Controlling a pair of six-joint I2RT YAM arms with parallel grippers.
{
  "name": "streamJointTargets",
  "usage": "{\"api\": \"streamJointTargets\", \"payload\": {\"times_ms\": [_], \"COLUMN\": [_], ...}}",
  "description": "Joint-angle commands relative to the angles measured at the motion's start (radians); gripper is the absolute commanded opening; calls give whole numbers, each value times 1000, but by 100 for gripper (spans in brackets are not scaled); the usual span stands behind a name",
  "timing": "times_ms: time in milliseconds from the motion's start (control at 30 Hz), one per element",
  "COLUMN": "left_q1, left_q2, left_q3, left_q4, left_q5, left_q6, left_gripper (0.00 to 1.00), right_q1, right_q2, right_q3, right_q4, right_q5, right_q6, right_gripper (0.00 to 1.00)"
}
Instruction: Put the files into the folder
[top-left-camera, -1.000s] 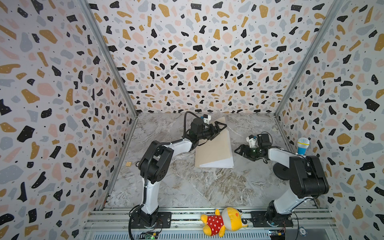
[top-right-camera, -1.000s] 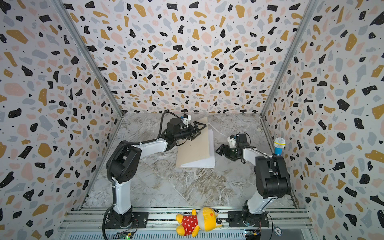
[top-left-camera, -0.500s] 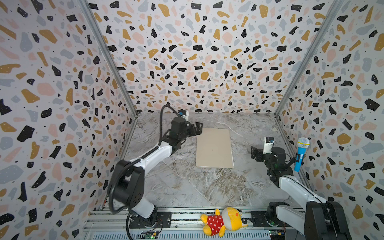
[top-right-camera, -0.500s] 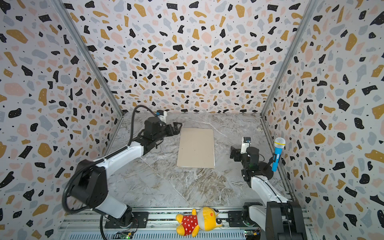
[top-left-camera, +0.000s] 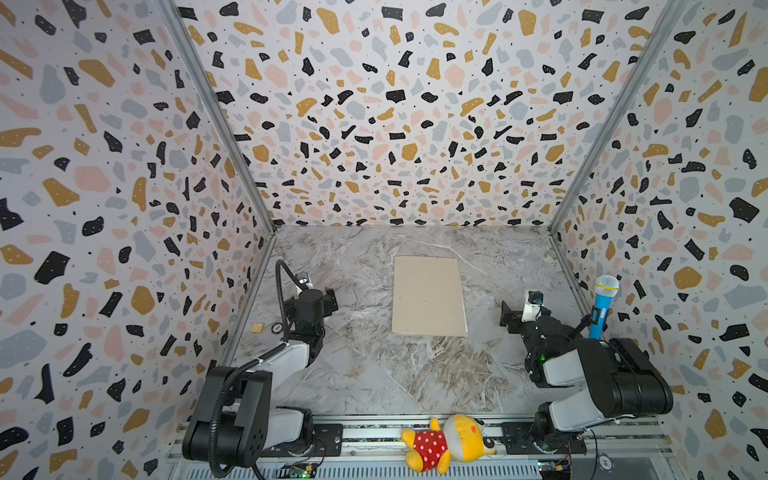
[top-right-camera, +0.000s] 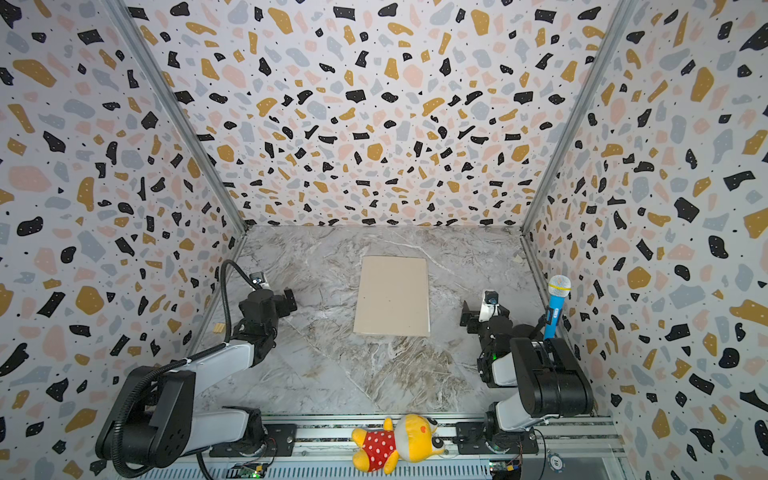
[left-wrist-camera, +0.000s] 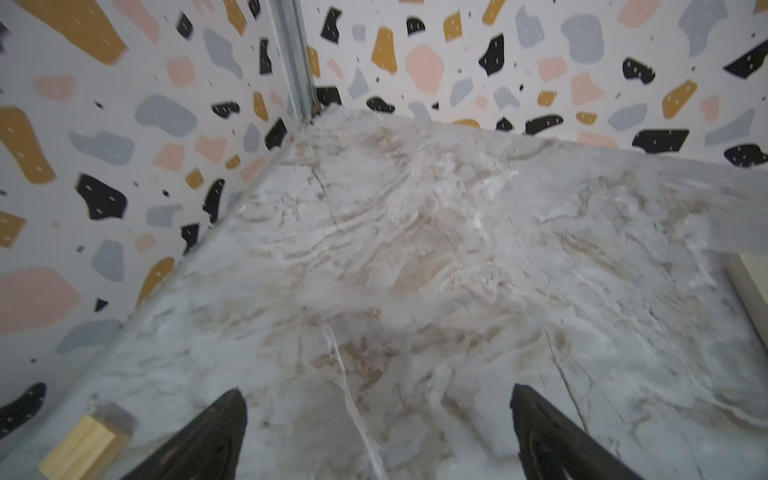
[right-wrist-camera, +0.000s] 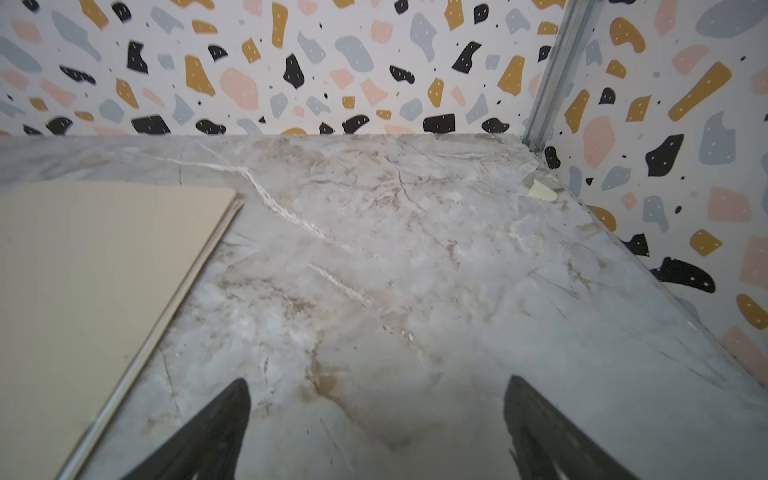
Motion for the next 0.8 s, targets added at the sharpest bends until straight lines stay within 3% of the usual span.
{"api": "streamJointTargets", "payload": {"times_ms": [0, 100, 300, 633, 767], "left_q1": [17, 27, 35, 13, 12], "left_q2": [-13, -11, -61, 113, 106], "left_q3": [-25, -8, -156, -299, -289], "left_q4": [250, 216, 329, 728, 692], "left_q5": [-93, -66, -78, -121, -118], "left_q6": [93, 98, 86, 88, 88], "left_gripper": [99, 100, 100, 99, 99], "right_q1": [9, 66, 68, 72, 73], "right_q2": [-21, -15, -13, -14, -12], "right_q3": [34, 39, 38, 40, 41], "right_q4": [22, 22, 24, 20, 20], "right_q5": [10, 181, 181, 187, 190], "right_q6": [-17, -15, -16, -20, -23], "right_gripper": [99, 99, 99, 99, 99]}}
